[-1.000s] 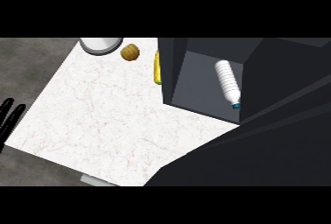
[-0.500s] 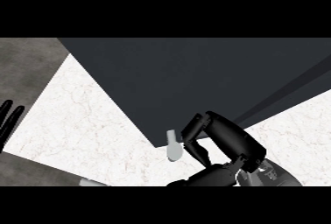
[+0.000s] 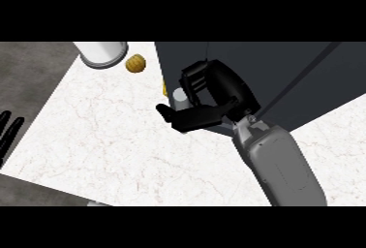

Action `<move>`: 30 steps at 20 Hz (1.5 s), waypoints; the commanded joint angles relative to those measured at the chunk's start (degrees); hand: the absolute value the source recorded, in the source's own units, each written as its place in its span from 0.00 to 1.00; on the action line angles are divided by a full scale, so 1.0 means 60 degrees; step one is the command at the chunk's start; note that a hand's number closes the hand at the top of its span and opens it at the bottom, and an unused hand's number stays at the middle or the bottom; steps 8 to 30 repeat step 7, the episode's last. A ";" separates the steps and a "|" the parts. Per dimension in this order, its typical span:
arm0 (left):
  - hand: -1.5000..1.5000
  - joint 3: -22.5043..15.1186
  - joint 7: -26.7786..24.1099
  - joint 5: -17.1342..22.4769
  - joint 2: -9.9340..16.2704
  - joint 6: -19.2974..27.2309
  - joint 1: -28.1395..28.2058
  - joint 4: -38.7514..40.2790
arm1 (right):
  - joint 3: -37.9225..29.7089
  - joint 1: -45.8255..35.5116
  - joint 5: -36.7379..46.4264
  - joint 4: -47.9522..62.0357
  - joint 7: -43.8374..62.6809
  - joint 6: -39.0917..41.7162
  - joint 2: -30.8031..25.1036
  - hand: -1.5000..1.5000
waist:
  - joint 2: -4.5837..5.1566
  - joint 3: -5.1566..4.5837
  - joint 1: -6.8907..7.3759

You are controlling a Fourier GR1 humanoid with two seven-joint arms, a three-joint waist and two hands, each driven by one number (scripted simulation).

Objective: Pick up the bottled water, place it into the cabinet and close the cabinet

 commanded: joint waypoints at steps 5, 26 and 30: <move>0.00 -0.0005 -0.0008 -0.0116 -0.0085 0.0099 0.0000 -0.0014 | -0.0822 -0.2160 -0.0775 0.2244 -0.0306 -0.1963 0.0014 0.00 | 0.0026 0.0024 -0.0116; 0.00 0.0038 -0.0081 -0.0007 -0.0145 -0.0084 0.0196 0.0065 | -0.0776 -0.2390 -0.0968 0.2528 -0.0304 -0.2183 0.0014 0.00 | -0.0003 0.0015 -0.0089; 0.00 0.0038 -0.0081 -0.0007 -0.0145 -0.0084 0.0196 0.0065 | -0.0776 -0.2390 -0.0968 0.2528 -0.0304 -0.2183 0.0014 0.00 | -0.0003 0.0015 -0.0089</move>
